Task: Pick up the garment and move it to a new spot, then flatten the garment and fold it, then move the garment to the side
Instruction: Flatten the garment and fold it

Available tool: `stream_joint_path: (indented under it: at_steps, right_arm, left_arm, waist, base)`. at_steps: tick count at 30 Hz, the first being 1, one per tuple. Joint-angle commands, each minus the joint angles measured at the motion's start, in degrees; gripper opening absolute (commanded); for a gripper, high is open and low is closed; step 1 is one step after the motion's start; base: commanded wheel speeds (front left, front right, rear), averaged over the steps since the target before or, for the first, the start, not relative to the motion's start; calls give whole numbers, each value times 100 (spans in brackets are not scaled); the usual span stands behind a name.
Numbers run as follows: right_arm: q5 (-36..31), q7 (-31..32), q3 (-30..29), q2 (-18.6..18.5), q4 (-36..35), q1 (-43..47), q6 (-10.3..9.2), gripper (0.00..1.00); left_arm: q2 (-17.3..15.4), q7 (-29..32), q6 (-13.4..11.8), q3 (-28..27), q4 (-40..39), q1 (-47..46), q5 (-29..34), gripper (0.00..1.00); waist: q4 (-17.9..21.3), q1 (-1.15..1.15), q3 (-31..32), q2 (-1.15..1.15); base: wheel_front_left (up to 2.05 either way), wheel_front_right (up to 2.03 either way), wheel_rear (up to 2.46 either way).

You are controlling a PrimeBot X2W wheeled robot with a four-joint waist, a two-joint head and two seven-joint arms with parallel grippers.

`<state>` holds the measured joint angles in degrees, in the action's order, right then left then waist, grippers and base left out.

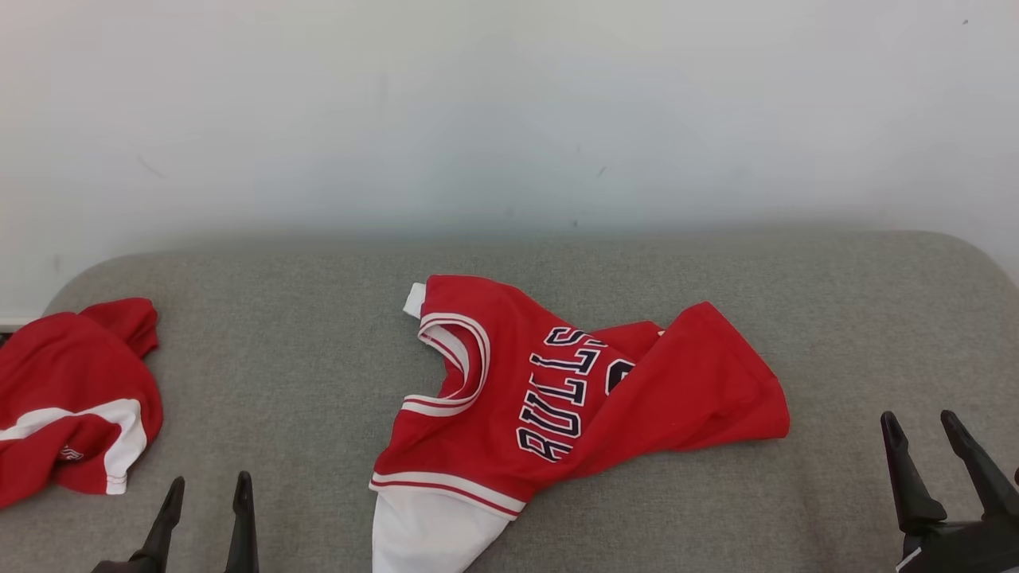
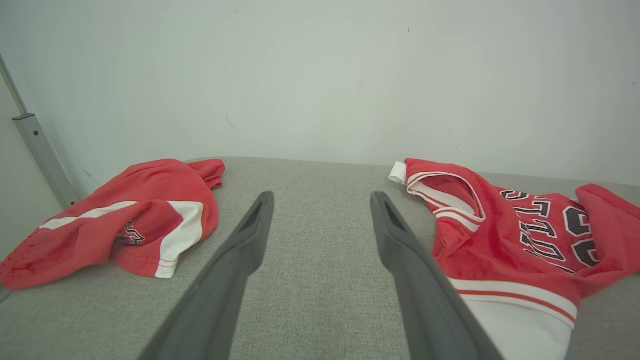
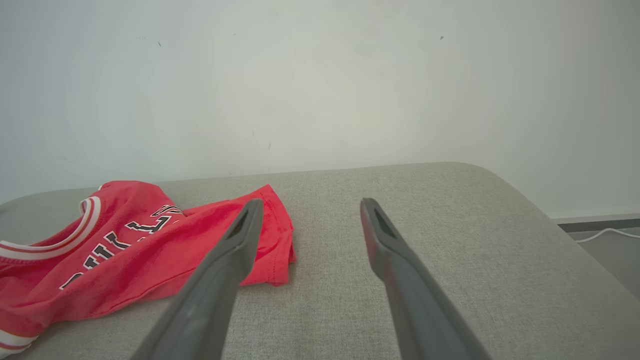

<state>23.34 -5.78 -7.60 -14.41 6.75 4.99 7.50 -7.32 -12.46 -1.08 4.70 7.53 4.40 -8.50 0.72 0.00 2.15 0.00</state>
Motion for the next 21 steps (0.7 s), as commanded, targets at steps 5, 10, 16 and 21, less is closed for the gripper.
stream_joint_path:
  at_steps: [5, 10, 16, 21]
  right_arm:
    - [-425, 449, -378, 368, -598, 272, -2, 100]
    - [-594, 618, -584, 639, -928, 405, -2, 100]
    - [-591, 640, -637, 707, -995, 422, -2, 100]
    - [-679, 744, -574, 769, -1113, 437, -2, 100]
  left_arm:
    - [-183, 307, -84, -33, -465, 328, 51, 100]
    - [-259, 388, -182, -86, -835, 465, 59, 100]
    - [-438, 431, -54, -88, -951, 386, 25, 100]
    - [-621, 522, 218, 32, -929, 321, -30, 100]
  waist:
    - [36, 0, 81, 0]
    - [-26, 0, 114, 0]
    - [-61, 0, 122, 0]
    - [-49, 0, 118, 0]
  base:
    - [0, 0, 0]
    - [0, 0, 0]
    - [0, 0, 0]
    - [0, 0, 0]
